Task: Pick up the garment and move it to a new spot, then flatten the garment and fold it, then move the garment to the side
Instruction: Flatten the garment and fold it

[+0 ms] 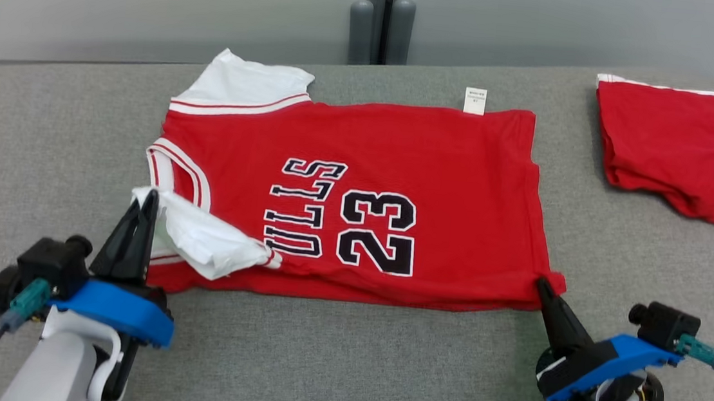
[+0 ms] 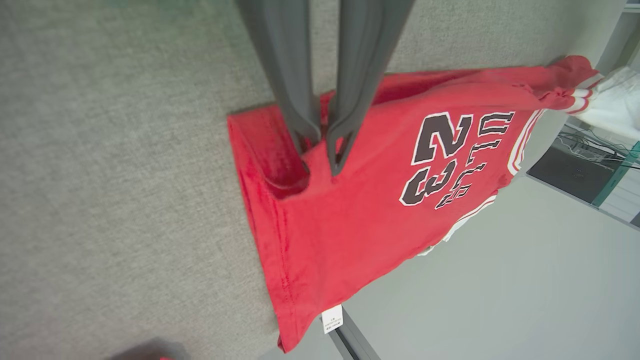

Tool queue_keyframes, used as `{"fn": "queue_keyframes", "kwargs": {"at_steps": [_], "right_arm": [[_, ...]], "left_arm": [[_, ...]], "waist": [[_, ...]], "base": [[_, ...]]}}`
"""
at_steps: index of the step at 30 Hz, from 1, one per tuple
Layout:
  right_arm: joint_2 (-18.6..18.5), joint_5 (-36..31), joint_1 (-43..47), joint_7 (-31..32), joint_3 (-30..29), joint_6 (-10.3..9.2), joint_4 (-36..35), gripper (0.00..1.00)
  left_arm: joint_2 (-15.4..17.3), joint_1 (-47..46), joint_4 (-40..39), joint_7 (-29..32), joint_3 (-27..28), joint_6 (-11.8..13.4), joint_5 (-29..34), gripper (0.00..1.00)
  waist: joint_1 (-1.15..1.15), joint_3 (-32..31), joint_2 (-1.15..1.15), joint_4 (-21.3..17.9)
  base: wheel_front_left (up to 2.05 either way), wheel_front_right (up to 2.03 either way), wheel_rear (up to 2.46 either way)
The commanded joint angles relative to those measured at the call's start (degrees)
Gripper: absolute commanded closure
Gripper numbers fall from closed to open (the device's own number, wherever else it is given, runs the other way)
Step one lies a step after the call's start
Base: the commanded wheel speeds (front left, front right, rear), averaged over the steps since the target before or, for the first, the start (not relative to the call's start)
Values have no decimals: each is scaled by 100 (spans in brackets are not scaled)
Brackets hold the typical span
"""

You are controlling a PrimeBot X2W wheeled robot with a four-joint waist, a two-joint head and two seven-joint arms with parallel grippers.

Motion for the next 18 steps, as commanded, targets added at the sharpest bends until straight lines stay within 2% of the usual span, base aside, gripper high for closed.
{"fn": "queue_keyframes", "kwargs": {"at_steps": [1, 11, 12, 13, 14, 18], "right_arm": [[-34, 25, -189, 11, 3, 1, 81, 100], [8, -20, -1023, -273, 181, 2, 747, 100], [5, -12, -1070, -318, 210, 2, 813, 74], [-7, -12, -1103, -362, 244, 2, 863, 8], [-13, 0, -1121, -411, 279, 2, 916, 0], [-168, -91, -1022, -734, 421, 1, 1054, 0]], "left_arm": [[65, -254, 113, -15, -37, -6, -54, 100], [214, -1185, 1028, -15, -460, -6, -192, 100], [205, -1240, 1071, -15, -476, -6, -174, 100], [186, -1287, 1119, -14, -460, -6, -161, 54], [168, -1310, 1153, -15, -442, -6, -139, 0], [80, -1156, 1121, -15, -257, -6, -28, 0]], "waist": [[-1, 73, -2, 3], [-1, 475, -2, -110], [-1, 487, -2, -107], [-1, 491, -2, -97], [-1, 487, -2, -91], [-1, 380, -2, -53]], "base": [[0, 0, 0], [0, 0, 0], [0, 0, 0], [0, 0, 0], [0, 0, 0], [0, 0, 0]]}}
